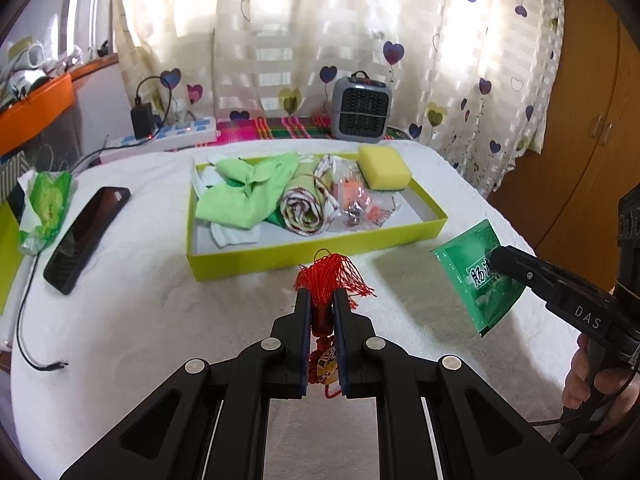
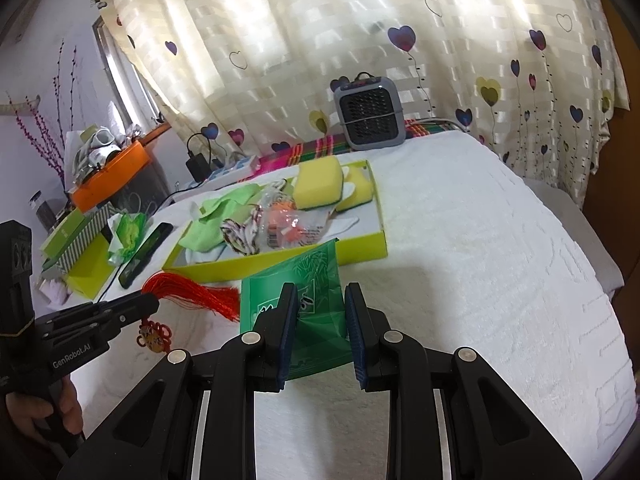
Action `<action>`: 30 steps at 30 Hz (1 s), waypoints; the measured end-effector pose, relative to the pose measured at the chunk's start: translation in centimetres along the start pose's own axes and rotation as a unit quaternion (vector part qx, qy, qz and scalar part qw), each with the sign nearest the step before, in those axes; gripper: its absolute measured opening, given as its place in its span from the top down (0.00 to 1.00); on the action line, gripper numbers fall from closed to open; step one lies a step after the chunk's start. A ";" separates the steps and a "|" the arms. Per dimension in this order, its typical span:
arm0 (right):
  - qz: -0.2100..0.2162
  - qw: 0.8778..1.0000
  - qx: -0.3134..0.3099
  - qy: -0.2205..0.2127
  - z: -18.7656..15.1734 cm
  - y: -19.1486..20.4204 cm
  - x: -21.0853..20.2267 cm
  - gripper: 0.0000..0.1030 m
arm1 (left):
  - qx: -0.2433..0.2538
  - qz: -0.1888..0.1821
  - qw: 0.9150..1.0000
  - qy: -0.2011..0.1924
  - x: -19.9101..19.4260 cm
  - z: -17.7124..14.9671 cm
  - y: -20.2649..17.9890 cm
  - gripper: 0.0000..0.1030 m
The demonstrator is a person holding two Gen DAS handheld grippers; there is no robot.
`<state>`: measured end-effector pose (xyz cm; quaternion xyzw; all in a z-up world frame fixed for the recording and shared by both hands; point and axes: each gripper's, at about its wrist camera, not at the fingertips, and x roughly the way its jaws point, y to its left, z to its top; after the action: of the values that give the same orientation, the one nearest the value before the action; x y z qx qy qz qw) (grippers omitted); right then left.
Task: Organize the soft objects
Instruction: 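Lift and carry the tassel with the left tool while the right tool carries the packet to the box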
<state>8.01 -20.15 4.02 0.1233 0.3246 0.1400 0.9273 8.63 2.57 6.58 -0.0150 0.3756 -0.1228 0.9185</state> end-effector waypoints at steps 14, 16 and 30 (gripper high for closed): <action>0.007 1.000 -0.015 -0.013 1.3 1.4 0.2 0.75 | 0.001 0.007 1.000 -0.021 -0.6 1.8 0.9 0.90; 0.009 1.000 -0.016 -0.015 1.6 1.4 0.4 0.75 | 0.000 0.008 1.000 -0.026 -0.7 2.3 1.1 0.90; 0.012 0.999 -0.033 -0.019 3.8 2.1 1.4 0.75 | -0.003 0.020 0.999 -0.040 -0.2 4.7 2.3 0.90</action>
<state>11.15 -18.23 6.79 0.0991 0.3004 0.1597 0.9351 12.25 4.57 9.87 -0.0150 0.3387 -0.1031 0.9351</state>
